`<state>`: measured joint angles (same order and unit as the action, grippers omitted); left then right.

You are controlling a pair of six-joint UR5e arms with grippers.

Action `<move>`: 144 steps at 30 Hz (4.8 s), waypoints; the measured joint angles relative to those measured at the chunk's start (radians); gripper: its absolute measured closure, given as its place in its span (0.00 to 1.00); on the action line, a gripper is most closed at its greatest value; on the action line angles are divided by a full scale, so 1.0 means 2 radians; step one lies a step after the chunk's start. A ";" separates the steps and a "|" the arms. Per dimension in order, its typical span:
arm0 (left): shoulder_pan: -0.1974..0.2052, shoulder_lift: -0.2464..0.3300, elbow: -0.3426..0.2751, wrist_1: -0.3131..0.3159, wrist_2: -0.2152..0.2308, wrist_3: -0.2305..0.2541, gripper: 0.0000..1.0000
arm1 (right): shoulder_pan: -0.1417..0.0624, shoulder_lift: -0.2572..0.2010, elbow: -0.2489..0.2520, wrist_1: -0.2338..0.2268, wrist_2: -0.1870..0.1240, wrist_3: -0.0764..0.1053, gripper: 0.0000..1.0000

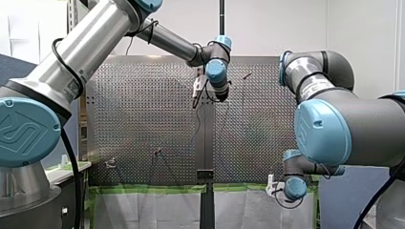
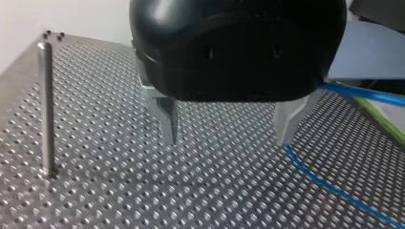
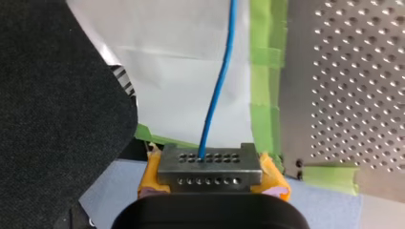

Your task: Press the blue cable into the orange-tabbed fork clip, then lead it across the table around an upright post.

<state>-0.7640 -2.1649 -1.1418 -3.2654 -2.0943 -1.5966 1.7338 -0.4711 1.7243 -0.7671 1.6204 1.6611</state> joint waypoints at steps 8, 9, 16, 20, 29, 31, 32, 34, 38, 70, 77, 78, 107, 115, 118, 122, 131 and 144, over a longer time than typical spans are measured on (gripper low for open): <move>-0.005 0.000 -0.001 -0.026 -0.017 0.002 0.00 | -0.002 -0.046 0.004 0.022 0.000 0.026 1.00; -0.005 0.000 -0.001 -0.032 -0.017 0.002 0.00 | -0.002 -0.051 0.004 0.022 0.000 0.027 1.00; -0.008 0.000 -0.001 -0.067 0.001 -0.001 0.00 | -0.002 -0.090 0.004 0.023 -0.003 0.032 1.00; -0.008 0.000 -0.001 -0.086 0.014 -0.007 0.00 | -0.001 -0.112 0.003 0.023 -0.010 0.038 1.00; -0.008 0.000 -0.001 -0.097 0.040 -0.022 0.00 | 0.005 -0.157 0.002 0.024 -0.028 0.051 1.00; -0.008 0.000 -0.001 -0.097 0.042 -0.023 0.00 | 0.005 -0.168 0.002 0.024 -0.028 0.050 1.00; -0.007 0.000 -0.001 -0.097 0.043 -0.024 0.00 | 0.005 -0.172 0.001 0.024 -0.028 0.050 1.00; -0.007 0.000 -0.001 -0.097 0.046 -0.024 0.00 | 0.005 -0.183 0.000 0.024 -0.028 0.050 1.00; -0.006 0.000 -0.001 -0.095 0.055 -0.027 0.00 | 0.005 -0.201 -0.002 0.024 -0.030 0.050 1.00; 0.005 0.000 -0.001 -0.047 0.092 -0.085 0.00 | 0.014 -0.371 -0.041 0.119 -0.051 0.073 1.00; 0.008 0.000 -0.001 -0.048 0.093 -0.085 0.00 | 0.011 -0.406 -0.031 0.129 -0.052 0.093 1.00; 0.008 0.000 -0.001 -0.048 0.093 -0.086 0.00 | 0.010 -0.411 -0.028 0.130 -0.052 0.093 1.00; 0.018 0.000 0.001 -0.049 0.176 -0.174 0.00 | 0.005 -0.466 -0.011 0.151 -0.063 0.078 1.00; 0.025 0.000 0.006 -0.048 0.215 -0.215 0.00 | 0.011 -0.470 -0.013 0.157 -0.101 0.075 1.00; 0.029 0.000 0.006 -0.048 0.228 -0.228 0.00 | 0.012 -0.470 -0.013 0.157 -0.108 0.075 1.00; 0.034 0.000 0.006 -0.048 0.246 -0.246 0.00 | 0.013 -0.471 -0.013 0.156 -0.115 0.077 1.00; 0.040 0.000 0.020 -0.048 0.292 -0.292 0.00 | 0.013 -0.474 -0.014 0.154 -0.136 0.078 1.00; 0.042 0.000 0.037 -0.041 0.353 -0.359 0.00 | 0.020 -0.480 -0.014 0.154 -0.163 0.078 1.00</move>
<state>-0.6803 -2.1643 -1.0675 -3.3480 -1.3874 -2.3141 1.7748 -1.4312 1.6959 -0.4588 1.2943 1.8171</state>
